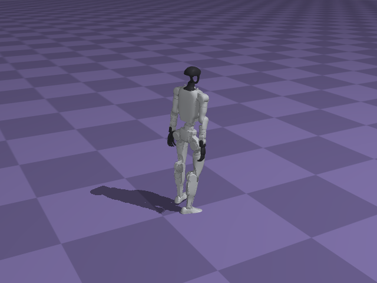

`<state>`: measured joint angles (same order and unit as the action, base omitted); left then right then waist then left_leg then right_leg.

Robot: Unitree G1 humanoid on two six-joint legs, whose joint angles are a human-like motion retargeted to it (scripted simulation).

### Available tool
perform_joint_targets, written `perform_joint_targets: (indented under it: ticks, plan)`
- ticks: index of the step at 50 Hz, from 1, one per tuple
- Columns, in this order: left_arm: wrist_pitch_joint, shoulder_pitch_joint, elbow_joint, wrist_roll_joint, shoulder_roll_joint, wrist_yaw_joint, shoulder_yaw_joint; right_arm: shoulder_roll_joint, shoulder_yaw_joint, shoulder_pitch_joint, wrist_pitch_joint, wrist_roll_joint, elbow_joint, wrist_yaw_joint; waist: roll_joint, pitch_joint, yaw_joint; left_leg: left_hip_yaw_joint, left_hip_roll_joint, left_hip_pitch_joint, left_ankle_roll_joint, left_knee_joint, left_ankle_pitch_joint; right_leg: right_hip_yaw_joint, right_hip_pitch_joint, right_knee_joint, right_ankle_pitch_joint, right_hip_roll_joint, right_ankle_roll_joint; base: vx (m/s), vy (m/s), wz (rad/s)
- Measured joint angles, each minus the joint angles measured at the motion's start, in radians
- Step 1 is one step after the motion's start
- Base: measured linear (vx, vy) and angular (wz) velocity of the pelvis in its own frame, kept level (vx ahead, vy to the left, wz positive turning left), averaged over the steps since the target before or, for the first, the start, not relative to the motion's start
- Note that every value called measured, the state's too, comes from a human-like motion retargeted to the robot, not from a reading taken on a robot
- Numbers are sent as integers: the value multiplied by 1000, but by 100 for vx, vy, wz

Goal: Upper body actions

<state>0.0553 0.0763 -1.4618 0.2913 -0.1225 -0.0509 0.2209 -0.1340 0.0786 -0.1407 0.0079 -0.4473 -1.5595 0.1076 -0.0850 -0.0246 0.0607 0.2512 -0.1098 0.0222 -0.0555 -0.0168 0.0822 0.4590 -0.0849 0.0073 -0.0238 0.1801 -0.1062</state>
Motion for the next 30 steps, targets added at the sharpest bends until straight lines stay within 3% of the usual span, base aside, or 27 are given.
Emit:
perform_joint_targets:
  ticks: [17, 30]
  plan:
    - [2, -87, -114, -17, -18, 53, -3, -24, 10, -8, -22, -22, -19, 20, -40, 49, 168, -112, -37, 63, 8, 7, -45, 164, -62, -30, -10, 15, -10, -6, 13, 60]
    - [-22, -56, -123, -2, -24, 86, -30, -21, -8, 13, -16, -68, 26, 19, -37, 56, 167, -101, -22, 66, 17, 3, -43, 162, -54, -27, 4, 8, -4, 0, -2, -1]
